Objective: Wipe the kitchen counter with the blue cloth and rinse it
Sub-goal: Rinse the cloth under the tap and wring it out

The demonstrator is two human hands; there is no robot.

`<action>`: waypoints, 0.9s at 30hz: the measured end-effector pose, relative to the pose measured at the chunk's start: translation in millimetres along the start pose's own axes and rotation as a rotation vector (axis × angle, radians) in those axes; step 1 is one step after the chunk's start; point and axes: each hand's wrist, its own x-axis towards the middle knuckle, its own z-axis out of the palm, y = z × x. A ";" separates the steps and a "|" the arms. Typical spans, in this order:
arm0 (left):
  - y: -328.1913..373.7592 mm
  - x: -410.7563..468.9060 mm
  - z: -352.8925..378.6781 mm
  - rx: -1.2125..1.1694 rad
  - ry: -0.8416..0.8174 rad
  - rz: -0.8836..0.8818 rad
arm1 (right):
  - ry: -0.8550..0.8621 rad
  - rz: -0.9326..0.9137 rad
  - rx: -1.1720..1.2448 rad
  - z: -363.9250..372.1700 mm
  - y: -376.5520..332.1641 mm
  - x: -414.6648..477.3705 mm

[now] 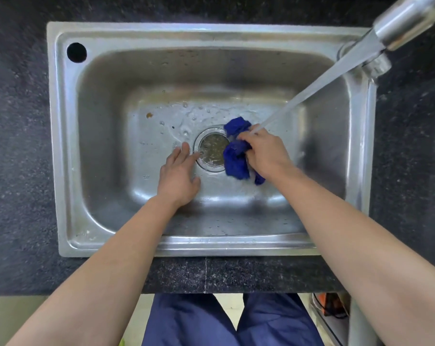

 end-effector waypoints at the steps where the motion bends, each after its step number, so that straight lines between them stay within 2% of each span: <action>1: 0.1 0.1 -0.1 -0.003 0.002 0.000 | 0.076 0.058 0.080 0.1 -3.4 2.9; 4: 0.6 -0.5 -1.2 0.003 -0.006 0.004 | 0.323 0.158 0.211 -7.0 -16.9 -2.9; 7: 0.3 -1.4 -1.5 0.002 0.001 0.004 | 0.561 0.031 0.155 -8.0 -22.0 -26.0; 8: 0.4 -1.6 -1.5 0.001 0.005 0.008 | 0.542 -0.045 0.107 -6.6 -19.2 -34.0; 10: 0.8 -2.1 -1.7 -0.003 0.011 0.011 | 0.307 -0.166 -0.003 -3.1 -6.8 -44.4; 12: 1.1 -1.7 -2.2 -0.037 0.022 0.001 | 0.025 -0.107 -0.048 -3.1 6.3 -48.7; 13: 1.8 -1.3 -2.3 -0.058 0.033 -0.007 | -0.020 -0.075 -0.059 -3.5 10.6 -50.6; 17: 14.7 5.7 -4.1 -0.145 0.180 -0.007 | 0.112 -0.100 -0.095 -2.2 12.8 -49.0; 18: 22.0 9.7 -5.7 -0.172 0.207 0.022 | 0.091 -0.097 -0.112 -1.2 12.1 -46.4; 21: 49.0 25.1 -7.1 -0.204 0.148 0.202 | -0.062 -0.055 -0.165 3.4 14.1 -36.2; 23: 63.7 41.1 -4.1 -0.158 0.058 0.255 | -0.111 -0.022 -0.116 5.3 18.4 -28.2; 25: 73.2 56.5 0.6 -0.080 0.021 0.235 | -0.095 0.016 -0.044 7.7 22.5 -20.7; 27: 80.8 66.7 4.7 -0.079 0.057 0.227 | -0.038 0.053 -0.008 10.6 20.8 -14.6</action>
